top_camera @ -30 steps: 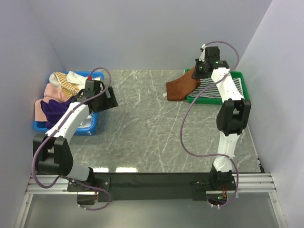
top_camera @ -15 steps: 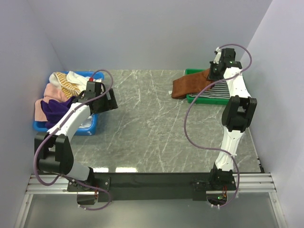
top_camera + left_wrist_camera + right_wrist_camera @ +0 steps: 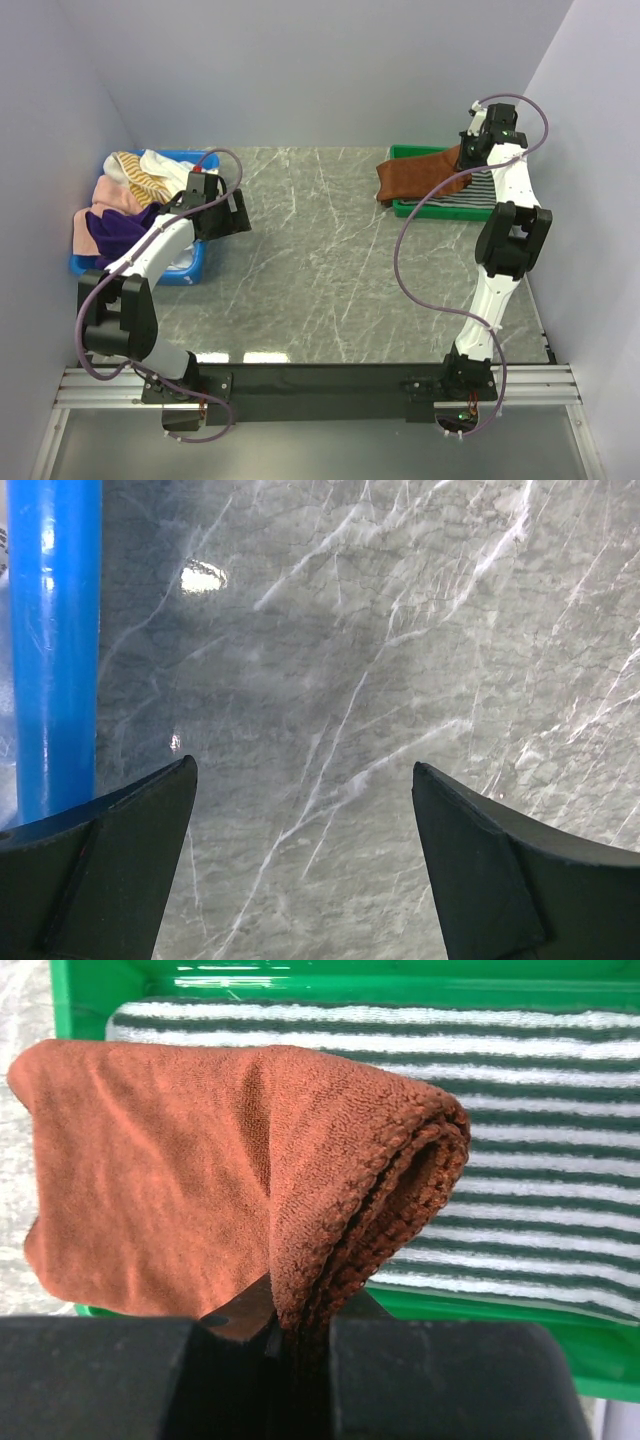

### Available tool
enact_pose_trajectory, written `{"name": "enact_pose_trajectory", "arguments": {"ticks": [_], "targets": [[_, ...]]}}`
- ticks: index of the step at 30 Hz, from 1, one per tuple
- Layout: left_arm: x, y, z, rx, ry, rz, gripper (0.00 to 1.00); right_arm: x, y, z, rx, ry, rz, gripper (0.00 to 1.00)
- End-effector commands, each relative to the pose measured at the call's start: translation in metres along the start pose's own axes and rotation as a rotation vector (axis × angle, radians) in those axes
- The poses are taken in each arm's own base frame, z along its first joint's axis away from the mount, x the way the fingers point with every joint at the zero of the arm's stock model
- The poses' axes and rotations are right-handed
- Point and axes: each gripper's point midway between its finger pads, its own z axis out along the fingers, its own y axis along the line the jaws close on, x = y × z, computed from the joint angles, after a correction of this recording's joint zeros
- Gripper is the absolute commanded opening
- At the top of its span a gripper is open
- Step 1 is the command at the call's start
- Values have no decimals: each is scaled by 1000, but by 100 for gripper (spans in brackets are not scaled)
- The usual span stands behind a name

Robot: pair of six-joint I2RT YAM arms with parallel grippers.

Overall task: Fold and stack the towels
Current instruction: Neatly place the folded towel into the bin

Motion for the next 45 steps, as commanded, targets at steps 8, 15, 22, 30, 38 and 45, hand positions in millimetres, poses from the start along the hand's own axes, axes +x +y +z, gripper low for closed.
{"name": "enact_pose_trajectory", "arguments": {"ticks": [8, 15, 22, 30, 38, 45], "targets": [[-5, 4, 5, -13, -11, 13, 94, -30, -17, -19, 80, -87, -93, 0], [-4, 4, 6, -13, -6, 14, 94, -34, -22, -25, 113, -104, -96, 0], [-4, 4, 5, -13, -10, 16, 94, -39, -26, -33, 140, -119, -107, 0], [-4, 4, 6, -14, -8, 16, 94, -47, -27, -39, 142, -142, -106, 0], [-5, 3, 5, -7, -12, 14, 94, -56, -25, -48, 147, -172, -99, 0], [-6, 3, 3, -8, -19, 18, 94, -56, -26, -44, 149, -177, -97, 0]]}}
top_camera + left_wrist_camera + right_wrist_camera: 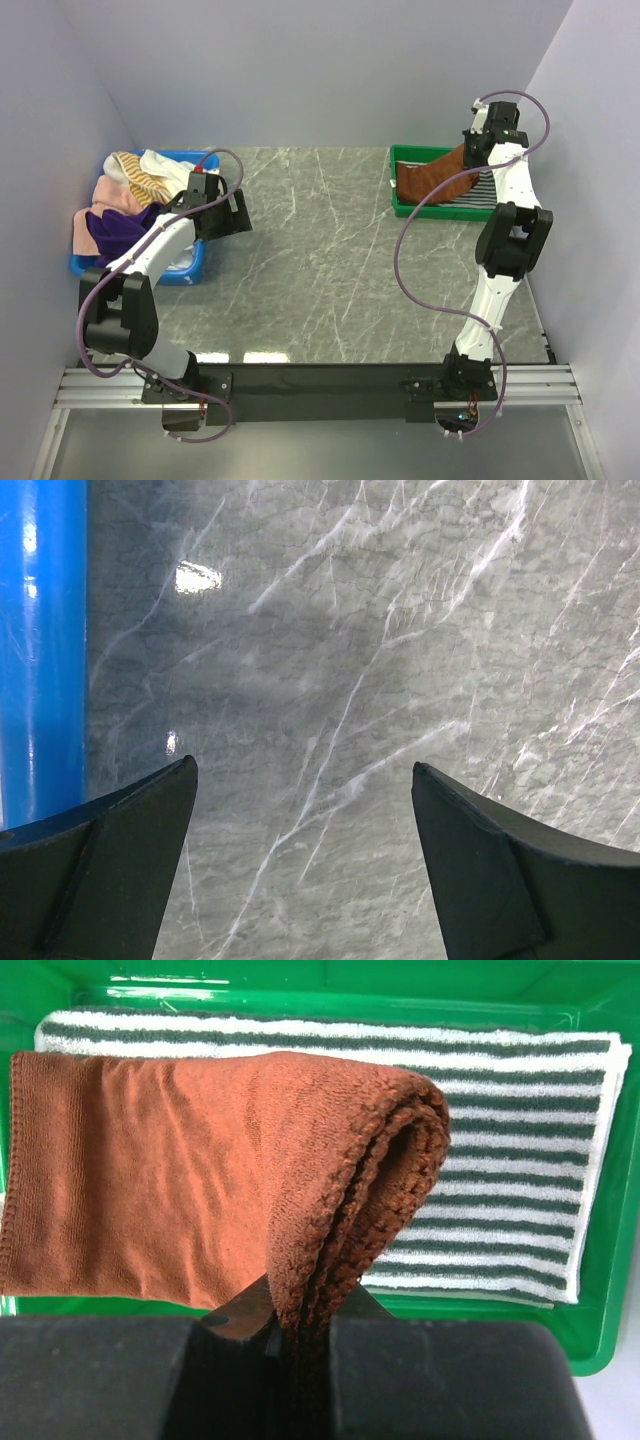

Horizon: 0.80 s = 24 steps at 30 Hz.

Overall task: Fold and stack the towels
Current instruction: Neatly place the folded towel into the bin

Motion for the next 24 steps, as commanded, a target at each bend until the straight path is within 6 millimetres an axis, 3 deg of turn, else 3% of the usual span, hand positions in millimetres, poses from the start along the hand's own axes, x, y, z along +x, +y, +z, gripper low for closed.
{"name": "enact_pose_trajectory", "arguments": {"ticks": [1, 11, 24], "targets": [[-7, 5, -2, -15, -25, 17, 94, -49, -11, -36, 44, -161, -14, 0], [-8, 5, -2, -15, -27, 15, 94, -60, -15, -40, 62, -204, -25, 0], [-8, 5, -2, -15, -27, 14, 94, -40, -17, -29, 87, -180, 7, 0]]}}
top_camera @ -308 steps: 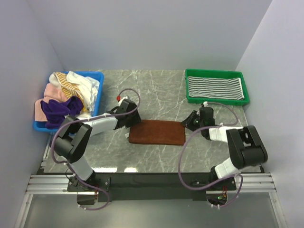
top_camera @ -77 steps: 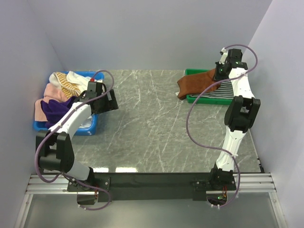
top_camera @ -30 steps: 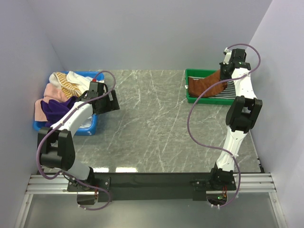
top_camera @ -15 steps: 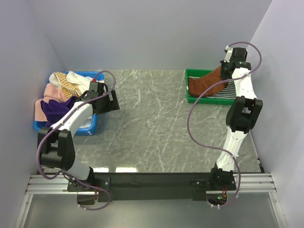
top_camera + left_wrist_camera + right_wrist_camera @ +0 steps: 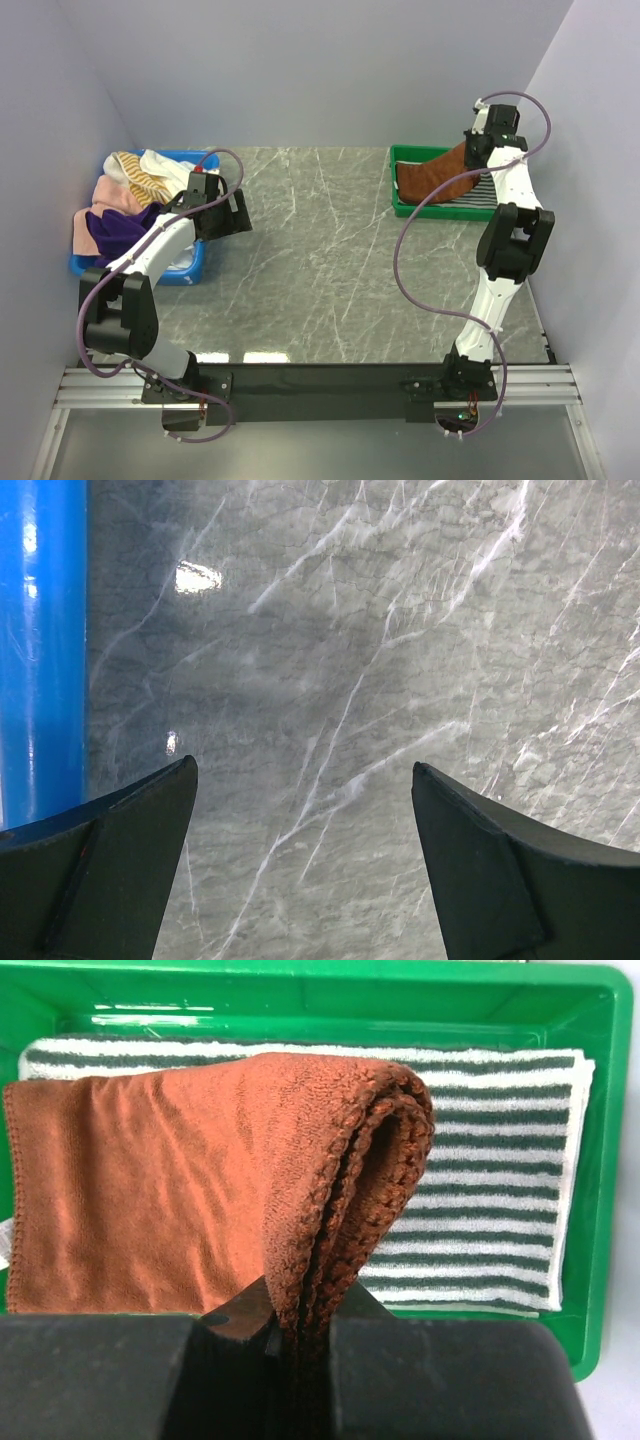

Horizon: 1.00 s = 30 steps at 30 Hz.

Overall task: Fold and stack the towels
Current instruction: Neatly place the folded towel into the bin

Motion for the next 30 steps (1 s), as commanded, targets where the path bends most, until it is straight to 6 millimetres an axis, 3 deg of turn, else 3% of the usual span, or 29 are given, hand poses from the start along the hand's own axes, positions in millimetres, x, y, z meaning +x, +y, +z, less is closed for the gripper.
{"name": "enact_pose_trajectory", "arguments": {"ticks": [1, 15, 20, 30], "targets": [[-8, 4, -2, -15, -28, 14, 94, -36, -12, -27, 49, -128, 13, 0], [-6, 5, 0, -17, -19, 14, 94, -7, -21, 19, 100, -86, 21, 5], [-5, 5, 1, -14, -14, 15, 94, 1, -30, 29, 148, -76, 20, 5], [-3, 5, 4, -16, -5, 16, 94, 22, -30, 47, 151, -21, 39, 15]]}}
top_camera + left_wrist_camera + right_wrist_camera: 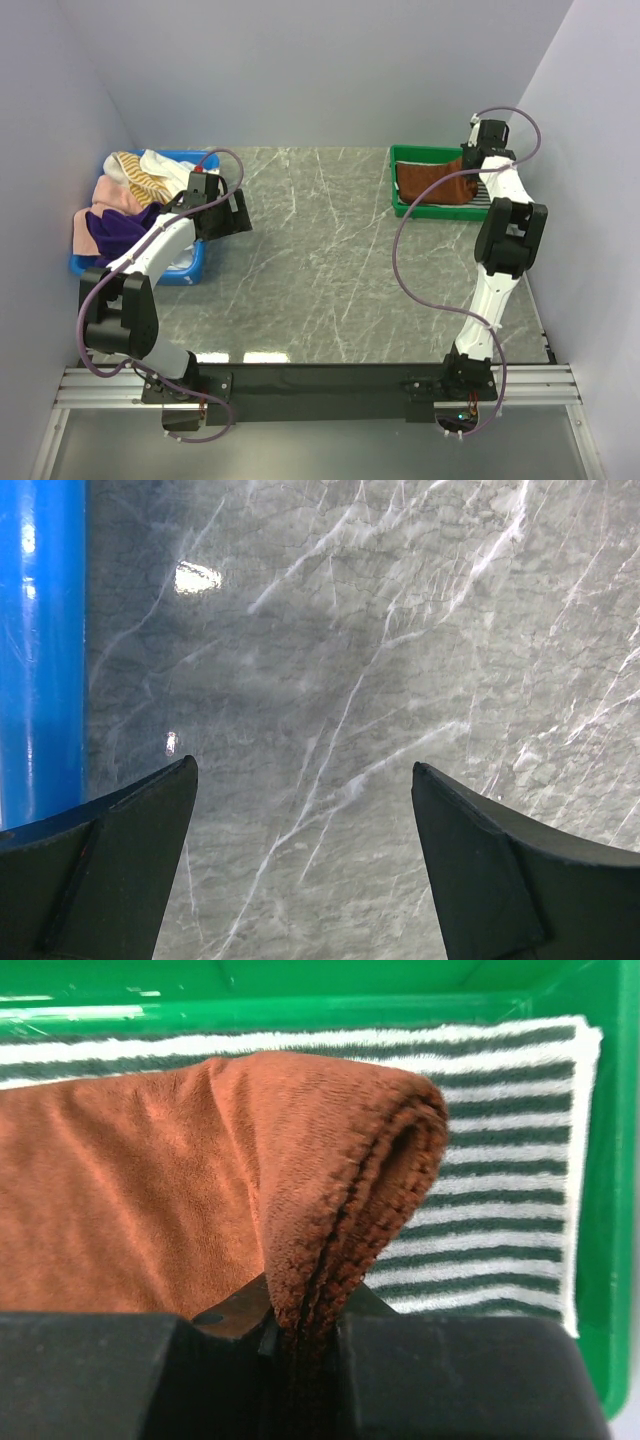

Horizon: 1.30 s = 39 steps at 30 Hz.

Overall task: Fold and stack the towels
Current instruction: Neatly place the folded towel into the bin

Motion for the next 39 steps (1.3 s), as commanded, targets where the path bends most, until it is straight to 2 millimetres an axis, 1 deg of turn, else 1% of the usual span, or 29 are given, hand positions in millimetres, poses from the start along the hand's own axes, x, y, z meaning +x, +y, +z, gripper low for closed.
{"name": "enact_pose_trajectory", "arguments": {"ticks": [1, 3, 4, 6, 7, 9, 12, 13, 14, 17, 18, 20, 21, 23, 24, 25, 26, 27, 28, 30, 32, 33, 34, 35, 36, 37, 38, 39], "targets": [[-4, 5, 3, -17, -9, 16, 94, -9, -12, 4, 48, -41, 38, 16], [-3, 5, 2, -18, -8, 16, 94, -4, -15, 8, 67, -31, 45, 19], [-3, 5, 3, -16, -7, 16, 94, -6, -18, 8, 88, -36, 54, 21], [-3, 5, 2, -13, -7, 19, 93, -2, -20, 13, 106, -27, 63, 30], [-3, 4, 2, -8, -7, 19, 93, -6, -29, 12, 153, -36, 88, 39], [-3, 3, 3, -3, -3, 19, 93, -7, -35, 13, 184, -42, 108, 45], [-3, 3, 2, -3, -7, 19, 93, -11, -49, 10, 252, -58, 154, 50], [-4, 3, 2, -4, -10, 19, 93, -14, -55, 7, 278, -67, 186, 53], [-4, 3, 2, -3, -8, 19, 93, -14, -66, 4, 326, -69, 201, 53], [-4, 3, 1, -3, -8, 19, 93, -14, -86, -7, 423, -88, 303, 54], [-4, 2, 1, -3, -10, 20, 94, -16, -98, -15, 473, -102, 334, 57], [-4, 2, 1, -3, -10, 22, 93, -14, -107, -21, 511, -115, 402, 58], [-5, 2, 0, -2, -13, 19, 93, -16, -118, -32, 562, -131, 427, 58], [-5, 3, 0, -4, -13, 21, 93, -13, -125, -39, 602, -145, 473, 58], [-6, 3, -2, -4, -18, 21, 93, -18, -129, -48, 618, -165, 485, 58], [-7, 2, -2, -3, -23, 21, 93, -14, -127, -48, 609, -164, 492, 58], [-7, 2, -3, -3, -25, 21, 93, -21, -123, -48, 575, -195, 500, 57], [-8, 2, -4, -1, -29, 21, 93, -32, -118, -56, 528, -233, 505, 57], [-7, 1, -4, 5, -29, 22, 93, -29, -100, -48, 416, -230, 504, 57], [-8, 0, -5, 12, -32, 21, 93, -47, -83, -51, 298, -299, 519, 57], [-8, -1, -4, 16, -33, 22, 93, -50, -67, -44, 204, -301, 561, 54], [-8, -1, -4, 18, -36, 23, 93, -46, -62, -36, 177, -282, 573, 52], [-9, -2, -5, 18, -39, 23, 93, -49, -59, -33, 154, -280, 607, 50], [-10, -1, -5, 19, -46, 26, 93, -46, -50, -27, 109, -260, 616, 50], [-10, 0, -5, 14, -51, 26, 93, -39, -46, -17, 94, -237, 632, 49], [-10, 0, -5, 13, -51, 26, 93, -37, -43, -13, 76, -228, 660, 45], [-11, 0, -4, 11, -55, 27, 93, -32, -42, -8, 66, -212, 678, 43], [-11, 1, -4, 6, -56, 27, 93, -22, -41, 2, 68, -181, 695, 42]]}}
